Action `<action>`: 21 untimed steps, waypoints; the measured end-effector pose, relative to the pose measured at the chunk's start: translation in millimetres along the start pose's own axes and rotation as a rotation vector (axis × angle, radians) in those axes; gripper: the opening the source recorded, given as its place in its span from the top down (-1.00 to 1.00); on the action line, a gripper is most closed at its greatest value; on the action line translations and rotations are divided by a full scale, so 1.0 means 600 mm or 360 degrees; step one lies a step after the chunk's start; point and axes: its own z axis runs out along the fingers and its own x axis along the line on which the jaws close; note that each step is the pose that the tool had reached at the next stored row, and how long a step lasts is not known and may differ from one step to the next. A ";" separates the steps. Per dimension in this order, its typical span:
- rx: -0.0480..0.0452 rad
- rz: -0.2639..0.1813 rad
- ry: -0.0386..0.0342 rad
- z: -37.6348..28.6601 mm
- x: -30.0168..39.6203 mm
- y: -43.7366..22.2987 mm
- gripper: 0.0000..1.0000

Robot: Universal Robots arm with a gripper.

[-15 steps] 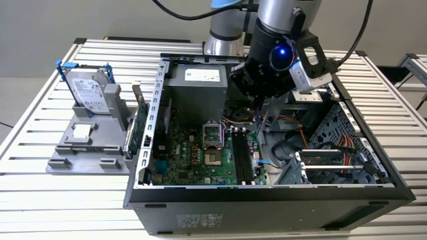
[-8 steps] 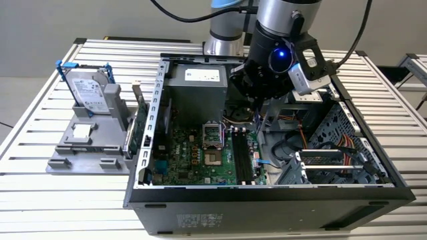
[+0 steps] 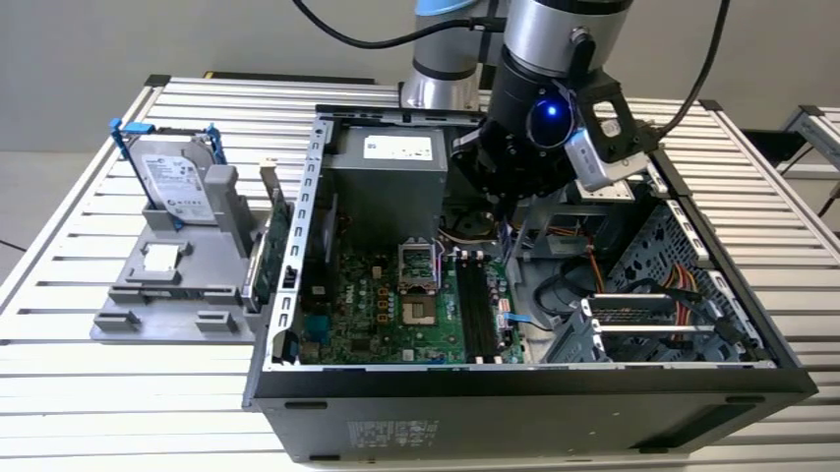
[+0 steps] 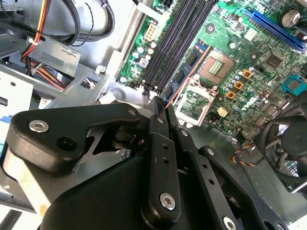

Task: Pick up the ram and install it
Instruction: 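Insert the ram into the slot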

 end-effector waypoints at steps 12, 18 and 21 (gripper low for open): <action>0.0000 0.0000 0.0000 0.009 0.000 0.001 1.00; 0.0000 0.0000 0.0000 0.014 0.001 0.004 1.00; 0.0000 0.0000 0.0000 0.016 0.001 0.005 1.00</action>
